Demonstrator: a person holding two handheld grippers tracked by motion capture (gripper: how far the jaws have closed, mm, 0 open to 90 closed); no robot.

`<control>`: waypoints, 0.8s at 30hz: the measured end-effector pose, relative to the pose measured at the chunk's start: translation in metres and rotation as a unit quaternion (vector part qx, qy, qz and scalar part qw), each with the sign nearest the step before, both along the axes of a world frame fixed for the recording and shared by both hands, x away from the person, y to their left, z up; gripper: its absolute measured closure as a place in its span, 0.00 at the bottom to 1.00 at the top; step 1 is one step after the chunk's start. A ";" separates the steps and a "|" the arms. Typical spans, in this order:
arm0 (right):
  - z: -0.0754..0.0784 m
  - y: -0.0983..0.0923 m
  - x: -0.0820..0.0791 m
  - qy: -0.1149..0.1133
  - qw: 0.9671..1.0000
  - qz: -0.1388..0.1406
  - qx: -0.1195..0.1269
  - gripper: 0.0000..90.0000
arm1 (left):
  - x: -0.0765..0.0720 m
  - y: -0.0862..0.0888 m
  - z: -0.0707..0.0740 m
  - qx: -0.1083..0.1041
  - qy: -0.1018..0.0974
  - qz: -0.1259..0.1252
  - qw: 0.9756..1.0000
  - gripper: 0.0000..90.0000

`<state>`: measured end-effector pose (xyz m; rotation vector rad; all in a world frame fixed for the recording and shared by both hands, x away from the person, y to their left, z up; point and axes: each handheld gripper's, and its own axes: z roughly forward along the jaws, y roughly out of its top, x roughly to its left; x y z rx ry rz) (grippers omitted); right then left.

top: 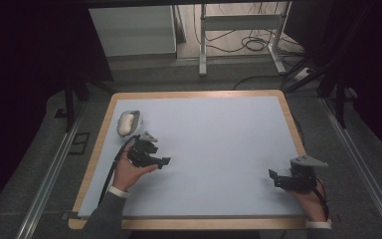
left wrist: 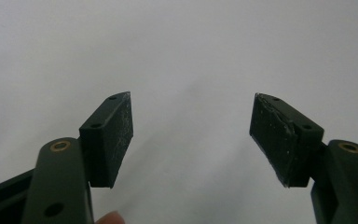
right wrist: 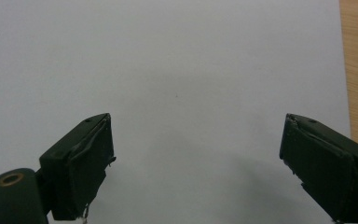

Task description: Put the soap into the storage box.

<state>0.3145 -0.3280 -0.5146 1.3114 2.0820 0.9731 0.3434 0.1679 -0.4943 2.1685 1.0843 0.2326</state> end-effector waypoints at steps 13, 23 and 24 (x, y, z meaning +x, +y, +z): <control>0.002 -0.003 0.000 -0.004 1.000 -0.005 0.004 0.11 | -0.018 0.000 -0.014 0.008 0.000 -0.002 1.000 0.33; 0.001 0.000 0.000 -0.003 1.000 0.001 -0.004 0.11 | -0.019 0.000 -0.017 -0.001 0.005 -0.007 1.000 0.33; 0.001 0.000 0.000 -0.003 1.000 0.001 -0.005 0.11 | -0.019 0.001 -0.017 -0.002 0.006 -0.005 1.000 0.33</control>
